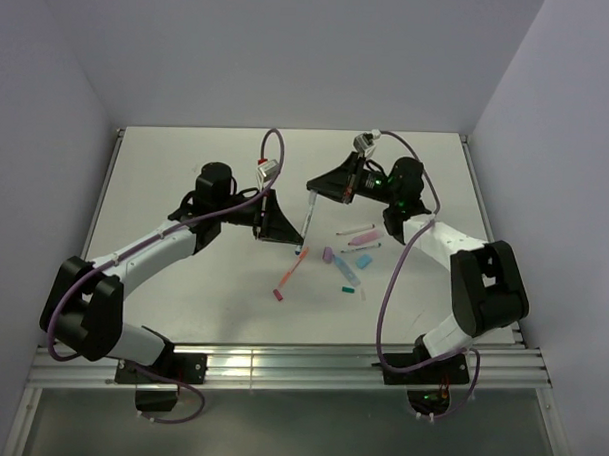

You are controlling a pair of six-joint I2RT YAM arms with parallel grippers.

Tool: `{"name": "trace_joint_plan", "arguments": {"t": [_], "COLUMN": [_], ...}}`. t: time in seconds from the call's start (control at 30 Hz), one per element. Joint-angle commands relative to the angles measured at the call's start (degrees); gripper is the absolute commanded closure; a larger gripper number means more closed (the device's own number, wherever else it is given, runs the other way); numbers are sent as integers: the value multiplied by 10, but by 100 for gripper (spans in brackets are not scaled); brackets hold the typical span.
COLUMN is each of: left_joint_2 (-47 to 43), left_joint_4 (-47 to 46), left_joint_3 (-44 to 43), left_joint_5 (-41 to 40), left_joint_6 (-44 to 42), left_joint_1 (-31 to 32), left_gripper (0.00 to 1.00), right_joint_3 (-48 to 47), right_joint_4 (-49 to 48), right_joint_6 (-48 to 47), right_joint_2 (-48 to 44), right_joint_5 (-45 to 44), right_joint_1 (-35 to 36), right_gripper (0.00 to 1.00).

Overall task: Insert the pens into the pen caps
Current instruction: Insert the pen into the pen cap.

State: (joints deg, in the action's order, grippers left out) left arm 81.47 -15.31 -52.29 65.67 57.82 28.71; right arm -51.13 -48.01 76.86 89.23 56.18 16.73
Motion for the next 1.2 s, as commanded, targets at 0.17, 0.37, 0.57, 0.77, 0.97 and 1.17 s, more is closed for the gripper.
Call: {"name": "trace_joint_plan", "arguments": {"t": [0.17, 0.37, 0.57, 0.77, 0.97, 1.17], "left_joint_2": [1, 15, 20, 41, 46, 56], "left_joint_4": [-22, -46, -106, -133, -133, -108], "left_joint_3": [-12, -10, 9, 4, 19, 23], "left_joint_5": [-9, -15, -12, 2, 7, 10], "left_joint_6": [5, 40, 87, 113, 116, 108], "left_joint_1": [-27, -41, -43, -43, -48, -60], "left_gripper": [100, 100, 100, 94, 84, 77], "right_joint_3": [12, 25, 25, 22, 30, 31], "right_joint_4": [-27, -26, -26, -31, -36, -40], "right_joint_6": [-15, -16, 1, 42, 68, 85], "right_joint_2": [-15, -5, 30, 67, 89, 99], "right_joint_5": [5, -3, -12, -12, -14, -11], "right_joint_1": [17, 33, 40, 57, 56, 54], "right_gripper": [100, 100, 100, 100, 100, 100]}}
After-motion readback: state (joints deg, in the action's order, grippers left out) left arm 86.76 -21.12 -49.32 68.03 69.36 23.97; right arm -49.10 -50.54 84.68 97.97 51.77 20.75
